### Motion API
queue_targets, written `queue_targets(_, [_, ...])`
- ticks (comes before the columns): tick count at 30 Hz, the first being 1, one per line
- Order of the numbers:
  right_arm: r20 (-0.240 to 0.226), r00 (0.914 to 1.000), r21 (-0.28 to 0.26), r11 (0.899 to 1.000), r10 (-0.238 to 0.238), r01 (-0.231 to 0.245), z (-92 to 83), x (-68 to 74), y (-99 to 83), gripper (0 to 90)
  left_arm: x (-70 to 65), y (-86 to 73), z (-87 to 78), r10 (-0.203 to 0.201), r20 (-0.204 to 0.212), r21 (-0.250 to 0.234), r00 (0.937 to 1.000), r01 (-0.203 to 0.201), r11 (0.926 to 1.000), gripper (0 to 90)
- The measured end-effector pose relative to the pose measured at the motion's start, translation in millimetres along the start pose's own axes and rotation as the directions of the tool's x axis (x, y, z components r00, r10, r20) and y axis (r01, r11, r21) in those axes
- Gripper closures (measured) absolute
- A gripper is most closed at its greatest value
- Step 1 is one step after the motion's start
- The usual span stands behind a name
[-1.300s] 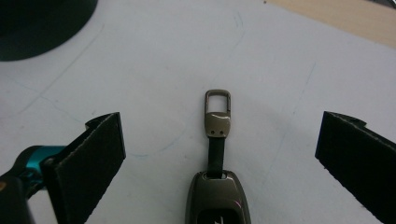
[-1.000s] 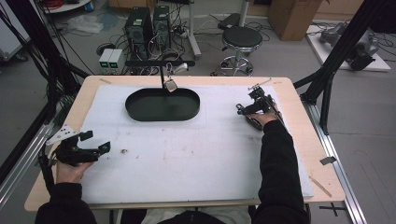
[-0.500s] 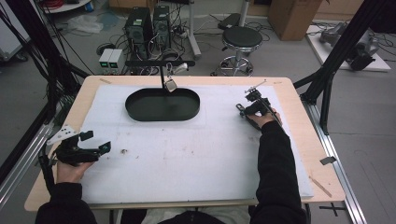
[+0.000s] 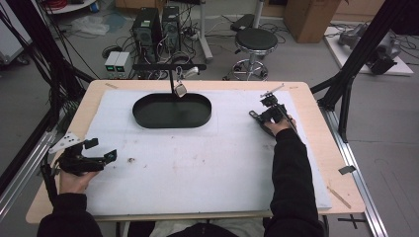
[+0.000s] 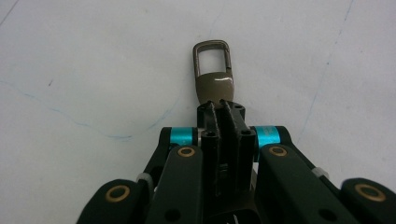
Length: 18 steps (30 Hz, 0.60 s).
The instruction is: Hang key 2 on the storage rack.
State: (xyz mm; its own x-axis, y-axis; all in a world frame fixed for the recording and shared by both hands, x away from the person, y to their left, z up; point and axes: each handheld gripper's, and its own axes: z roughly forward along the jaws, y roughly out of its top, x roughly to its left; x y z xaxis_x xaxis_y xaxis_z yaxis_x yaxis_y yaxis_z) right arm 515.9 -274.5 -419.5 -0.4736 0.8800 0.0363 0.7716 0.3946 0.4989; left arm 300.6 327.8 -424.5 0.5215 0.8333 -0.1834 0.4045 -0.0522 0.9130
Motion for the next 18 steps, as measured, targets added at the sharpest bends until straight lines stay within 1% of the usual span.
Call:
queue_targets(2, [-0.014,0.9999,-0.014,1.000,-0.006,0.006,-1.9,-1.9,-0.3,85.9,0.0,-0.1,0.3,0.000,0.001,0.001,1.0000,0.000,1.0000,1.7])
queue_targets(3, [-0.020,0.9998,-0.014,1.000,0.008,-0.008,-4.0,-1.7,-0.6,86.0,0.0,0.0,0.4,0.002,0.002,0.001,1.0000,-0.002,1.0000,1.7])
queue_targets(5, [-0.032,0.9995,-0.029,1.000,-0.001,0.000,-6.8,-4.5,-0.9,85.9,-0.3,0.0,0.5,-0.001,0.002,0.001,1.0000,0.001,1.0000,1.8])
queue_targets(8, [-0.031,0.9995,-0.051,0.999,0.004,-0.005,-15.0,-5.3,-1.3,85.9,0.2,0.0,0.7,0.005,0.002,0.005,1.0000,-0.005,1.0000,1.7])
queue_targets(9, [-0.039,0.9992,-0.057,0.998,0.000,-0.002,-17.5,-5.7,-1.4,85.9,0.2,0.0,0.7,0.006,0.001,0.006,1.0000,-0.006,1.0000,1.8])
queue_targets(13, [-0.069,0.9975,-0.084,0.996,0.012,-0.018,-27.0,-6.1,-2.4,86.0,-0.5,0.1,0.9,0.006,0.002,0.005,1.0000,-0.006,1.0000,1.8])
queue_targets(14, [-0.068,0.9975,-0.095,0.995,0.016,-0.022,-29.4,-5.8,-2.6,85.9,-0.4,0.1,1.0,0.006,0.003,0.005,1.0000,-0.006,1.0000,1.7])
queue_targets(16, [-0.089,0.9958,-0.135,0.990,0.022,-0.034,-35.4,-7.0,-3.7,85.9,-0.4,0.2,0.8,0.004,0.002,0.003,1.0000,-0.004,1.0000,1.8])
queue_targets(18, [-0.122,0.9919,-0.176,0.983,0.037,-0.058,-41.9,-8.3,-4.6,86.0,-0.2,0.1,0.6,0.003,0.001,0.003,1.0000,-0.003,1.0000,1.7])
